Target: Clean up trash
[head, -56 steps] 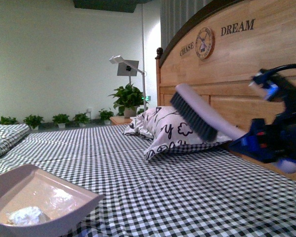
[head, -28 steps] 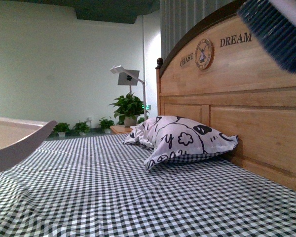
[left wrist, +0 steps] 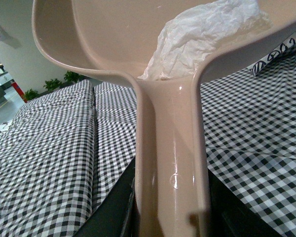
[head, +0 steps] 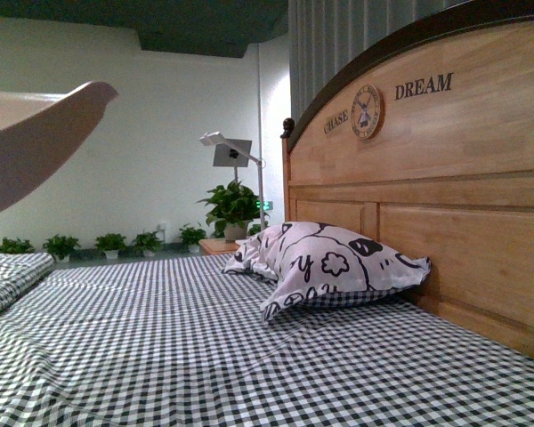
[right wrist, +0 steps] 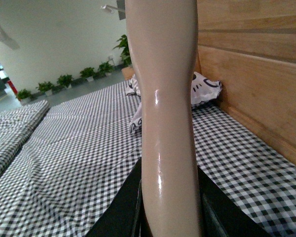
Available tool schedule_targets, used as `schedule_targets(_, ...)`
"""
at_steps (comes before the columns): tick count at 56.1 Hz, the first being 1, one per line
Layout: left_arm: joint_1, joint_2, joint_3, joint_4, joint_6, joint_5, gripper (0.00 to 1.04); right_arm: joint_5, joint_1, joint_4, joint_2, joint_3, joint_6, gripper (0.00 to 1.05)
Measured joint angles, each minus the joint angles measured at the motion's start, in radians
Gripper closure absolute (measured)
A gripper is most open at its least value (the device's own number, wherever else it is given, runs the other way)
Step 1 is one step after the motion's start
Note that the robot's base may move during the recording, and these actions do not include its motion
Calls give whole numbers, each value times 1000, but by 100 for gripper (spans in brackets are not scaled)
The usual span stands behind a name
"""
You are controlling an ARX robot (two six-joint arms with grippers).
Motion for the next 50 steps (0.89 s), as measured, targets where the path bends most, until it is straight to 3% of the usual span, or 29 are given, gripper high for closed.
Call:
schedule_targets(14,1,-154,-80,-56,-60,-3,78,153,129,-55,-111,-45,-26,84)
schedule_targets(28,66,-179,-124,-38,-146,46,78,256,165,-77,-108,-58,-82,84)
schedule_targets(50,68,-182,-124,-37,-171,49,78,266,175,-79,-107,-58,-99,84)
